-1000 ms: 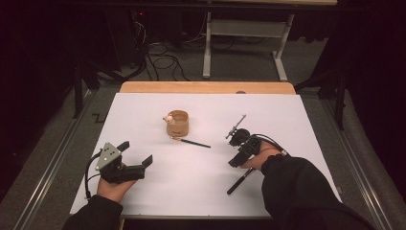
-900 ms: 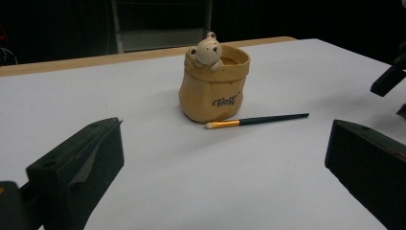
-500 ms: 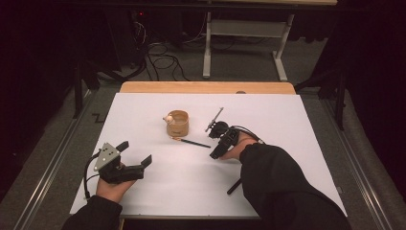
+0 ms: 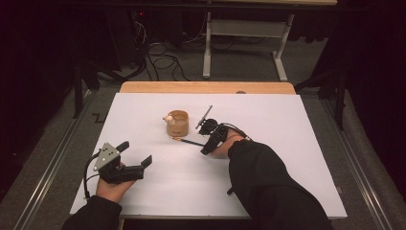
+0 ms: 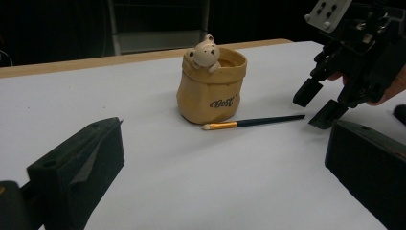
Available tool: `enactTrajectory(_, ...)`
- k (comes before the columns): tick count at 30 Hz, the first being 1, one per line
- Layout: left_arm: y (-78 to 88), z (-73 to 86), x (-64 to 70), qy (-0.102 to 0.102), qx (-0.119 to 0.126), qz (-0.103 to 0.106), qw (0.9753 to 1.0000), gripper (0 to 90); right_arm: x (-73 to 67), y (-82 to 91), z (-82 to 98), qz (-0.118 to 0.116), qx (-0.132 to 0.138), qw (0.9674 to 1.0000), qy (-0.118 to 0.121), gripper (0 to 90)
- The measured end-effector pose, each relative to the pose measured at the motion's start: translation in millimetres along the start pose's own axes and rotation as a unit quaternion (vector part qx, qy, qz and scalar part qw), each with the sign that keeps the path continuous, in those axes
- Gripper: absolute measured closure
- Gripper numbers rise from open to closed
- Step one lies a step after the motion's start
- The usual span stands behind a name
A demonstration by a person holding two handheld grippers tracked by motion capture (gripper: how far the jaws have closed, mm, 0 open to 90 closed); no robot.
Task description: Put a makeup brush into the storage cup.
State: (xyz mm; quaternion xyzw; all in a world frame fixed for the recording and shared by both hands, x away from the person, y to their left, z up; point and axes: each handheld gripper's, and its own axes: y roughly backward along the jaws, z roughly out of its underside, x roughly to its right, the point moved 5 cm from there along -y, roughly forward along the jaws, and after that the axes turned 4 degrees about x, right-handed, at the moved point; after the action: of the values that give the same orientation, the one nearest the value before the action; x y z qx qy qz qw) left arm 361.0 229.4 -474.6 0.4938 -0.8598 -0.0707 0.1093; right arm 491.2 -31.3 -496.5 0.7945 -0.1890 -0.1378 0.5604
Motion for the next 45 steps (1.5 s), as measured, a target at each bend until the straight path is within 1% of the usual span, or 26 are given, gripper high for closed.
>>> enactTrajectory(2, -0.3, 0.0, 0.0, 0.0, 0.0, 0.0, 1.0, 0.5, 1.5, -2.5, -2.7, -0.008, 0.0, 1.0, 0.0, 44.6)
enactTrajectory(4, -0.3, 0.0, 0.0, 0.0, 0.0, 0.001, 1.0, 0.5, 2.1, -3.0, -3.5, -0.009, 0.0, 1.0, 0.001, 45.3)
enactTrajectory(5, -0.3, 0.0, -0.1, -0.001, 0.0, 0.0, 1.0, 0.5, 2.1, -4.4, -4.3, -0.007, 0.004, 1.0, -0.002, 45.3)
enactTrajectory(6, -0.3, 0.0, -0.1, -0.001, 0.0, 0.001, 1.0, 0.4, 2.4, -6.4, -5.0, -0.017, 0.0, 0.9998, -0.003, 46.4)
enactTrajectory(9, -0.4, 0.2, 0.1, 0.0, -0.001, 0.001, 1.0, 0.5, 2.9, -8.2, -5.5, -0.015, -0.002, 0.9999, -0.004, 47.8)
enactTrajectory(13, 0.2, -0.1, 0.3, -0.002, -0.001, 0.001, 1.0, 0.5, 2.6, -8.4, -8.1, -0.014, 0.007, 0.9999, -0.002, 49.0)
enactTrajectory(15, 0.2, -0.1, 0.3, -0.002, 0.0, 0.001, 1.0, 0.5, 2.6, -7.8, -8.3, -0.015, 0.004, 0.9999, 0.0, 49.4)
enactTrajectory(17, 0.0, 0.0, 0.5, -0.002, -0.001, 0.001, 1.0, 0.5, 2.2, -6.8, -8.5, -0.015, -0.001, 0.9999, 0.0, 52.7)
enactTrajectory(18, -0.1, 0.1, 0.7, -0.002, -0.001, 0.001, 1.0, 0.5, 2.2, -6.8, -8.5, -0.015, -0.001, 0.9999, 0.0, 52.7)
enactTrajectory(19, -0.3, 0.1, 0.8, -0.001, -0.001, 0.002, 1.0, 0.5, 2.2, -6.1, -9.6, -0.015, 0.005, 0.9999, -0.003, 54.5)
enactTrajectory(22, -0.2, 0.1, 0.5, -0.001, -0.001, 0.002, 1.0, 0.5, 3.4, -5.9, -10.7, -0.013, 0.013, 0.9998, 0.002, 55.7)
enactTrajectory(25, 0.1, 0.1, 0.5, -0.001, -0.002, 0.002, 1.0, 0.5, 4.2, -5.3, -11.3, -0.014, 0.007, 0.9999, 0.003, 57.8)
enactTrajectory(28, -0.1, 0.1, 0.4, -0.001, -0.001, 0.003, 1.0, 0.5, 4.2, -6.6, -12.6, -0.014, 0.009, 0.9999, 0.004, 61.7)
enactTrajectory(29, -0.2, 0.2, 0.3, -0.001, -0.001, 0.003, 1.0, 0.5, 4.5, -6.8, -13.2, -0.018, 0.003, 0.9998, 0.008, 64.2)
enactTrajectory(30, -0.2, 0.2, 0.3, -0.001, -0.001, 0.003, 1.0, 0.5, 4.3, -7.1, -13.7, -0.019, 0.003, 0.9998, 0.009, 64.8)
enactTrajectory(31, -0.1, 0.1, 0.2, 0.0, -0.001, 0.003, 1.0, 0.5, 4.2, -7.5, -14.4, -0.021, 0.003, 0.9997, 0.009, 66.6)
enactTrajectory(32, -0.1, 0.1, 0.2, 0.0, -0.001, 0.003, 1.0, 0.5, 3.9, -8.8, -15.3, -0.023, 0.012, 0.9996, 0.009, 67.2)
enactTrajectory(33, 0.1, 0.2, 0.1, 0.0, -0.002, 0.002, 1.0, 0.5, 4.2, -7.7, -15.5, -0.021, 0.003, 0.9997, 0.011, 68.1)
enactTrajectory(34, 0.0, 0.3, 0.0, 0.0, -0.002, 0.002, 1.0, 0.5, 3.7, -8.0, -15.9, -0.019, 0.004, 0.9998, 0.008, 68.8)
enactTrajectory(37, 0.1, 0.2, -0.1, 0.001, -0.001, 0.003, 1.0, 0.5, 3.9, -8.6, -16.7, -0.022, 0.0, 0.9996, 0.016, 69.6)
enactTrajectory(38, 0.1, 0.2, -0.1, 0.001, 0.0, 0.003, 1.0, 0.5, 2.5, -10.1, -17.3, -0.024, 0.003, 0.9994, 0.023, 72.2)
enactTrajectory(40, 0.0, 0.3, -0.2, 0.001, 0.0, 0.003, 1.0, 0.5, 1.8, -10.3, -17.6, -0.025, 0.002, 0.9995, 0.022, 72.7)
enactTrajectory(41, 0.0, 0.4, -0.2, 0.0, -0.001, 0.003, 1.0, 0.5, 2.3, -10.8, -18.6, -0.026, 0.004, 0.9993, 0.027, 73.7)
enactTrajectory(43, 0.0, 0.4, -0.1, 0.0, -0.001, 0.003, 1.0, 0.5, 2.3, -10.8, -19.0, -0.025, 0.004, 0.9993, 0.027, 74.0)
enactTrajectory(44, 0.0, 0.4, -0.1, 0.0, 0.0, 0.003, 1.0, 0.5, 2.3, -9.9, -18.9, -0.022, -0.004, 0.9994, 0.028, 74.9)
enactTrajectory(45, 0.1, 0.4, -0.1, 0.0, 0.0, 0.003, 1.0, 0.5, 1.9, -11.5, -19.0, -0.022, -0.001, 0.9993, 0.03, 75.6)
